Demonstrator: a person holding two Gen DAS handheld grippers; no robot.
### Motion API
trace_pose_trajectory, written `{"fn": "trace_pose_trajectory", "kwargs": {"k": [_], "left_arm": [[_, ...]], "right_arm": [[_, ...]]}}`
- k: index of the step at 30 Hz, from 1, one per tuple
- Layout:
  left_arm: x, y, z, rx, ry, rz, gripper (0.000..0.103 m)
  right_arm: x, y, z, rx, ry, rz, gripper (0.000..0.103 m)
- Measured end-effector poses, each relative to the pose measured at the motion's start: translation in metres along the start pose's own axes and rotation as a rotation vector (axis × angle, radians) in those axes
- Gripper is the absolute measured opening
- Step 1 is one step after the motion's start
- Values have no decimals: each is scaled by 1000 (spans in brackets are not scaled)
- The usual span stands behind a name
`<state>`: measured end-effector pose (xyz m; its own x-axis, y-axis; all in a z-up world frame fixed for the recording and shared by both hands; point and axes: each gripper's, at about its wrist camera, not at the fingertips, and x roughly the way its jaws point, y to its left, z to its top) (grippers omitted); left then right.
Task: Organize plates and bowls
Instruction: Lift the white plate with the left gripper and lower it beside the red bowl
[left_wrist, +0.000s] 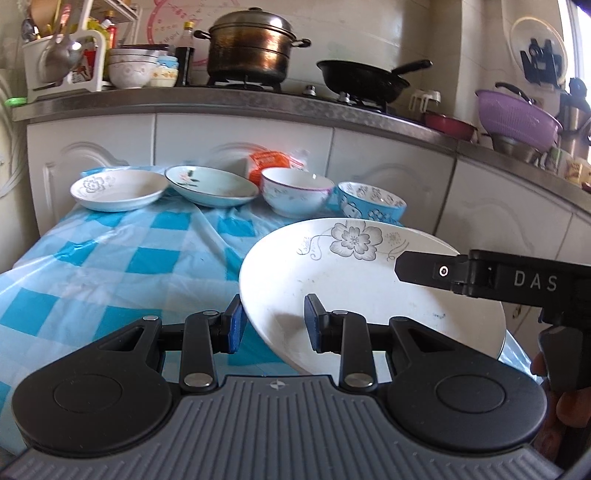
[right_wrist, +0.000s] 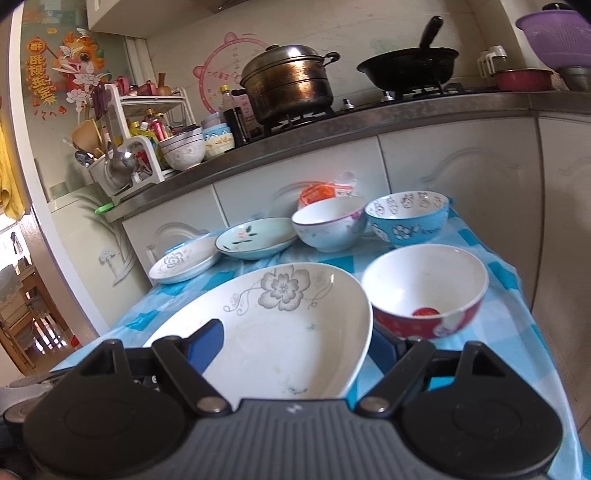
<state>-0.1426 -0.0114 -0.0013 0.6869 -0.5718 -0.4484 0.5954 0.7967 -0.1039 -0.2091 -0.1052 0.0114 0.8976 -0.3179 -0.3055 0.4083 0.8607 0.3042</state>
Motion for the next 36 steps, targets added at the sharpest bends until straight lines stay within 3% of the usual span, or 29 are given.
{"fn": "trace_pose_trajectory", "kwargs": {"k": [36], "left_arm": [[21,-5,-14,51,99,5,35]], "right_arm": [[14,-24,-30,30,105,-22,83]]}}
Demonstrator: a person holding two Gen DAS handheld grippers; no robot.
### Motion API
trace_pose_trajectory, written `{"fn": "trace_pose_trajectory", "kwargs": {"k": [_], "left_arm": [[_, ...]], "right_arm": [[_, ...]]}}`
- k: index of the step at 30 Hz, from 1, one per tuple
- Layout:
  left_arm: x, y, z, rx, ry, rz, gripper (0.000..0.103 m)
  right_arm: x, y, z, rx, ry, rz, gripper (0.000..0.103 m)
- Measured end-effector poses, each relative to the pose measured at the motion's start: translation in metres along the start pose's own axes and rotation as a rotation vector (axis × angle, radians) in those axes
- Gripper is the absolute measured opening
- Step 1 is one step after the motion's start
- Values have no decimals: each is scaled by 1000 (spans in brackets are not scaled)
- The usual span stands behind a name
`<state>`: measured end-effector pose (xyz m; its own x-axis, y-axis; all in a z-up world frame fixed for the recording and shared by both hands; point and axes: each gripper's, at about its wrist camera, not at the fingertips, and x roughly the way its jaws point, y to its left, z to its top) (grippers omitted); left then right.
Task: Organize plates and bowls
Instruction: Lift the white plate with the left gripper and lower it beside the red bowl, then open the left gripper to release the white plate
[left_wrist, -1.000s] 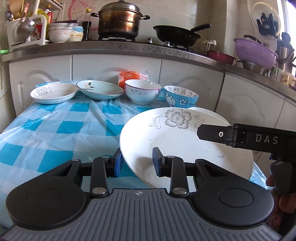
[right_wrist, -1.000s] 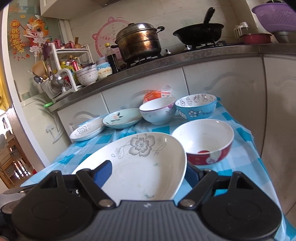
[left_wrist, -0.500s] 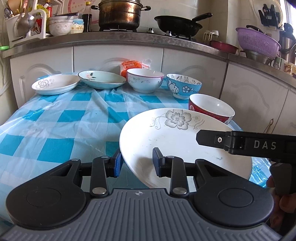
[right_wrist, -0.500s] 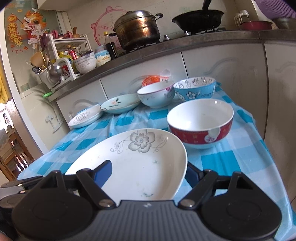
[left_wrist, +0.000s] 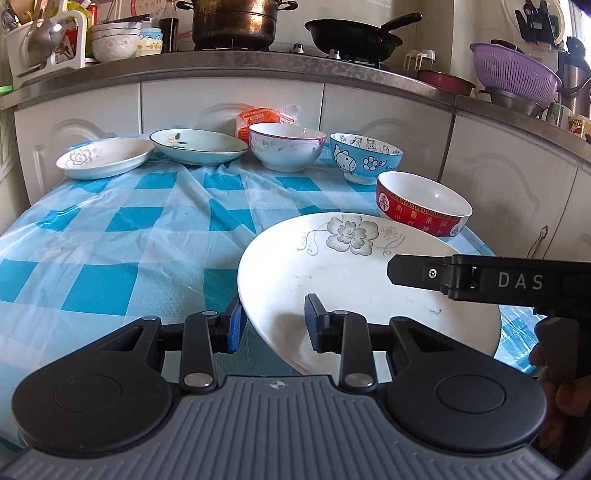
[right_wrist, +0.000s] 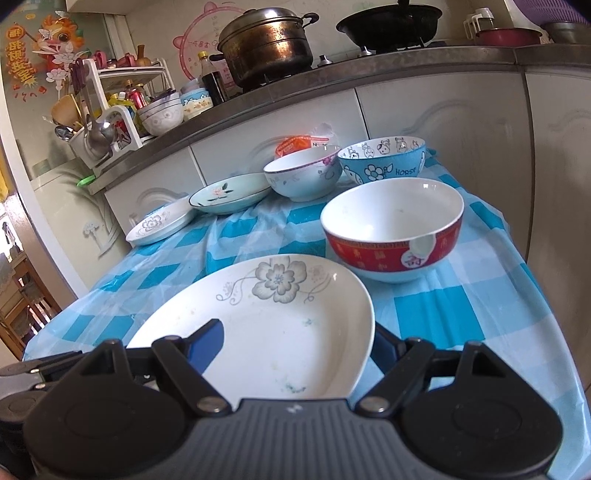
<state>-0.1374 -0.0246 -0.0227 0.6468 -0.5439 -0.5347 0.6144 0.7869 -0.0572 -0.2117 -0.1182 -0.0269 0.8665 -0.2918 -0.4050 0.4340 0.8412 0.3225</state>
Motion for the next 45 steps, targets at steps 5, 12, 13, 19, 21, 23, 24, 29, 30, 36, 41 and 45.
{"fn": "trace_pose_trajectory", "kwargs": {"k": [5,12,13,19,21,23,24,29,30,36,41,45], "left_arm": [[1,-1,-1,1,-5,-1,35],[2,-3,-2,6,-10,-4,36],[3,-3,-2,7,-10,-6,36],[6,1,-1,-5,-2,-9,46],[8,3,0,-12,0,-5,53],[9,7,0,-22,1,3,57],[9,9,1,-27,2,5,59],[8,17,5,-32,-20,18,72],[8,19,6,-38,-24,21,74],[5,27,14,-60,-45,41,87],[5,32,20,-74,-54,62,94],[5,38,26,-88,-66,83,99]], "right_arm": [[3,1,-1,-4,6,-6,83],[4,1,-2,-7,8,-7,84],[5,1,-2,-6,9,-5,85],[5,0,-3,-3,15,16,90],[5,-1,-2,5,16,23,90],[4,-3,-2,13,12,20,92],[3,-3,-2,14,8,18,92],[-2,-8,1,40,-12,20,94],[-3,-10,1,48,-17,22,94],[-7,-18,5,87,-42,18,94],[-9,-21,8,102,-57,16,94],[-11,-23,9,106,-61,24,94]]}}
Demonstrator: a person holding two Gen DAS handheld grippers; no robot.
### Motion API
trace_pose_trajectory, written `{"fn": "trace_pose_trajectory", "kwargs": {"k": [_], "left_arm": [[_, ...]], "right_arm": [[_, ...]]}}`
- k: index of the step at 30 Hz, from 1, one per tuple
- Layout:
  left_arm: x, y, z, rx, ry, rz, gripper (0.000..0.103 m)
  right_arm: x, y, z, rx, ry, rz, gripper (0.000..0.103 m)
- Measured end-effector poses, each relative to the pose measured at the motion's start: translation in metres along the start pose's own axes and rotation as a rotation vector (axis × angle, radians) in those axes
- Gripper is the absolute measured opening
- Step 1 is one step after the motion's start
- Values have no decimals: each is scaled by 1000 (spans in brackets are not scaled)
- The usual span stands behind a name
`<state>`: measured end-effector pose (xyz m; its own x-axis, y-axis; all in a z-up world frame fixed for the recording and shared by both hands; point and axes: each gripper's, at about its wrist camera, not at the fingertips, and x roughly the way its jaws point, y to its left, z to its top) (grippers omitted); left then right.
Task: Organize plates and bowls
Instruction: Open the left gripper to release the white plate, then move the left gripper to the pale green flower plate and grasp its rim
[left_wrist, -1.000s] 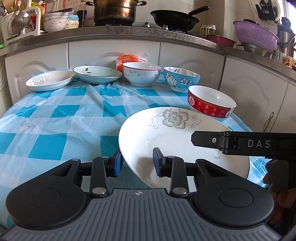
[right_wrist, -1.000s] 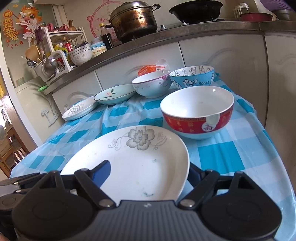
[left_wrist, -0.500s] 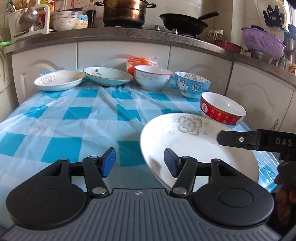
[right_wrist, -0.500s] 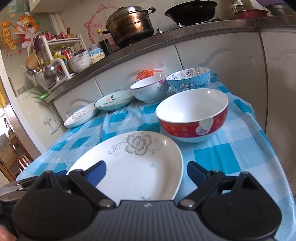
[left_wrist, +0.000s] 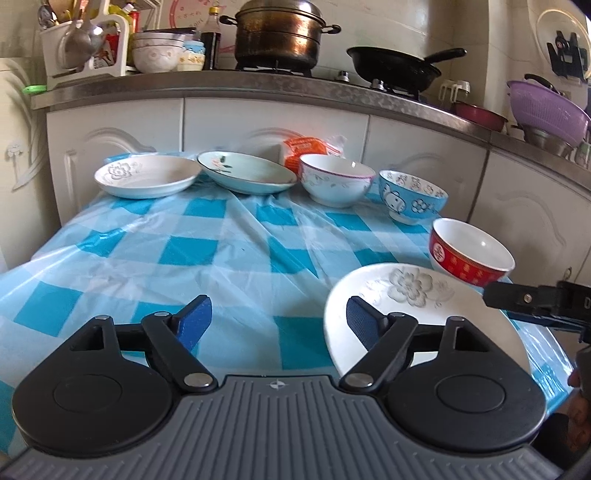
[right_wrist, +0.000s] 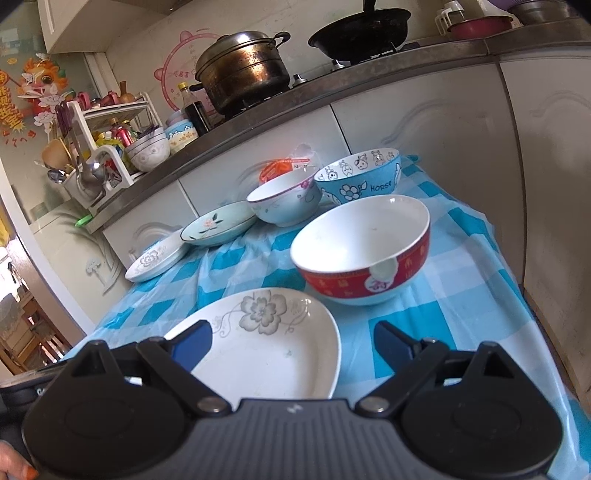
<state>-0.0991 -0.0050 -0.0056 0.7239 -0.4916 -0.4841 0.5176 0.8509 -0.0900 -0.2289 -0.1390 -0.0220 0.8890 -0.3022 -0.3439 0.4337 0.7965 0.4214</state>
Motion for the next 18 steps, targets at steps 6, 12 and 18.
{"fn": "trace_pose_trajectory", "kwargs": {"k": [6,12,18], "left_arm": [[3,8,7,-35,-8,27,99],[10,14,17,-57,-20,43,100],[19,25,31,-73,-40,68,101]], "right_arm": [[-1,6,5,-17,-8,20,94],[0,11,14,-19,-15,39,94],[7,15,23,-23,17,43,94]]}}
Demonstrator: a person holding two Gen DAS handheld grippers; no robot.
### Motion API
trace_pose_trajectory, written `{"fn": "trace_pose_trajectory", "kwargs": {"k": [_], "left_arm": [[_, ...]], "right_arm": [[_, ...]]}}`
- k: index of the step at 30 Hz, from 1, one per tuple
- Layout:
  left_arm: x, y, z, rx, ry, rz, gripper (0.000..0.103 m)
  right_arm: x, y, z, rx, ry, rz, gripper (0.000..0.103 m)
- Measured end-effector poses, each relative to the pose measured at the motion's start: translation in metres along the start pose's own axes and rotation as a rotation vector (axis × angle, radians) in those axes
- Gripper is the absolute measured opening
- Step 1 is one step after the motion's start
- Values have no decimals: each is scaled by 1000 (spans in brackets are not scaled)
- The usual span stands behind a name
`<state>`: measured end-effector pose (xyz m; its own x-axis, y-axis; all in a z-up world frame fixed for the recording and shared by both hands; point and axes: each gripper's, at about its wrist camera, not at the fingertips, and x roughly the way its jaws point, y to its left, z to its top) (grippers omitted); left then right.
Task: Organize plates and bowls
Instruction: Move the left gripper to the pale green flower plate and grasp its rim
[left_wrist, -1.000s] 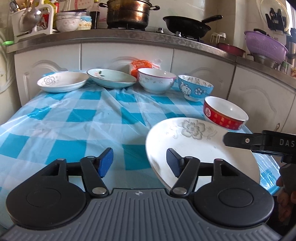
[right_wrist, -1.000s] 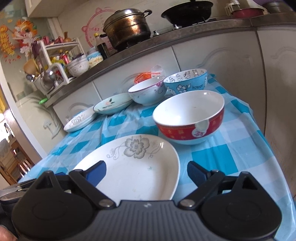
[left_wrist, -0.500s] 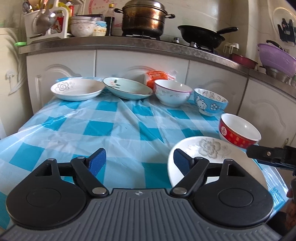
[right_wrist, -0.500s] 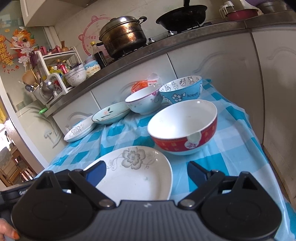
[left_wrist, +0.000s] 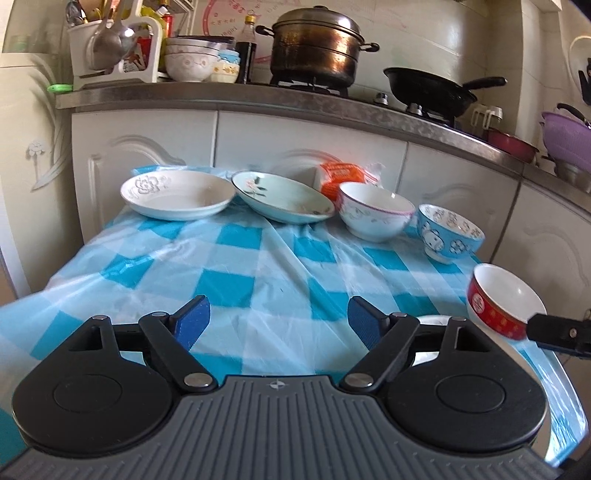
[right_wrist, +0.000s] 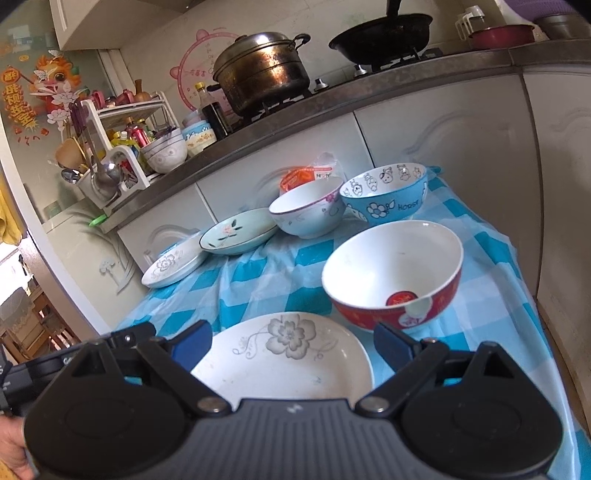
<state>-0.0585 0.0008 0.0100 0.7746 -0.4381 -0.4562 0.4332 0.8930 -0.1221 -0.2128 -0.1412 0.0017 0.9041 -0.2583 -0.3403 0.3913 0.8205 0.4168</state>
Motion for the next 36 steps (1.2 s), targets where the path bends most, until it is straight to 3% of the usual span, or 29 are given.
{"fn": "trace_pose_trajectory", "kwargs": {"k": [10,19,25,30,36], "left_arm": [[34,16,35,-57,-48,30,101],[89,29,63,-118,-21,16,99],[126,38,80,-165,25,-33,88],[155,43,88,-215,73,-70,70],[182,42,93,-231,107,-79,62]], "right_arm": [[37,27,38,-67,57,27,94],[110,61,95,-112,118,122,94],[181,78,135,-155,172,138,94],[242,73,164,-108,232,150,90],[307,72,186,-103,353,137,88]]}}
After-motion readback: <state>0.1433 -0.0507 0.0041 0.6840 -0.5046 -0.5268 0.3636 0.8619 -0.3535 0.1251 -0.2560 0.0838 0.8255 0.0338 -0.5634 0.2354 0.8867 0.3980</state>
